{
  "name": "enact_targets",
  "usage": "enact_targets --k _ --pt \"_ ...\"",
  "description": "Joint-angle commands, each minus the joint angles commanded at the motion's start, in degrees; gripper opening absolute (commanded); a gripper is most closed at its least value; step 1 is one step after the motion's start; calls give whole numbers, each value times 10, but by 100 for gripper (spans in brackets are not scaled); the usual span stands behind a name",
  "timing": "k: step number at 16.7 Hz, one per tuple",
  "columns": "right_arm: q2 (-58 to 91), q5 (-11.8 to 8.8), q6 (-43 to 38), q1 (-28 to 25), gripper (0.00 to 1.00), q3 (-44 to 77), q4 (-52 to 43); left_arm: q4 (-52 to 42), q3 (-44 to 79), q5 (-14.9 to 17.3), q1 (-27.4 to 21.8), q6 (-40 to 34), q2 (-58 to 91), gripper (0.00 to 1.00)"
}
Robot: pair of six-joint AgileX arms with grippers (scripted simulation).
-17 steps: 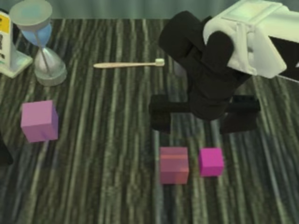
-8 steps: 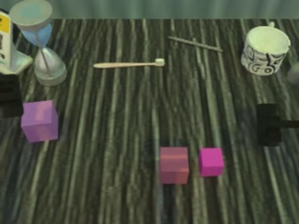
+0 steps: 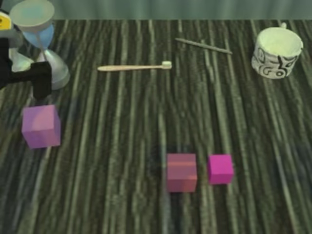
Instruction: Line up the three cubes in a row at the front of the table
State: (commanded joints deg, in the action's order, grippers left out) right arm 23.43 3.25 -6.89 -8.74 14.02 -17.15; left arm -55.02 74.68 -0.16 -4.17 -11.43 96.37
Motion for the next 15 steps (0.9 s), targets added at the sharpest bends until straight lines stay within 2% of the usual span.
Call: enact_targets --k 4,7,15 --pt "-163 -20 47 55 100 -100 110 -70 104 1 -8 -16 127 100" --pt "-224 -31 66 78 100 -135 162 -98 148 2 -11 -22 177 100" --pt "-234 -32 69 82 100 -140 171 -93 149 2 -10 -22 190 100"
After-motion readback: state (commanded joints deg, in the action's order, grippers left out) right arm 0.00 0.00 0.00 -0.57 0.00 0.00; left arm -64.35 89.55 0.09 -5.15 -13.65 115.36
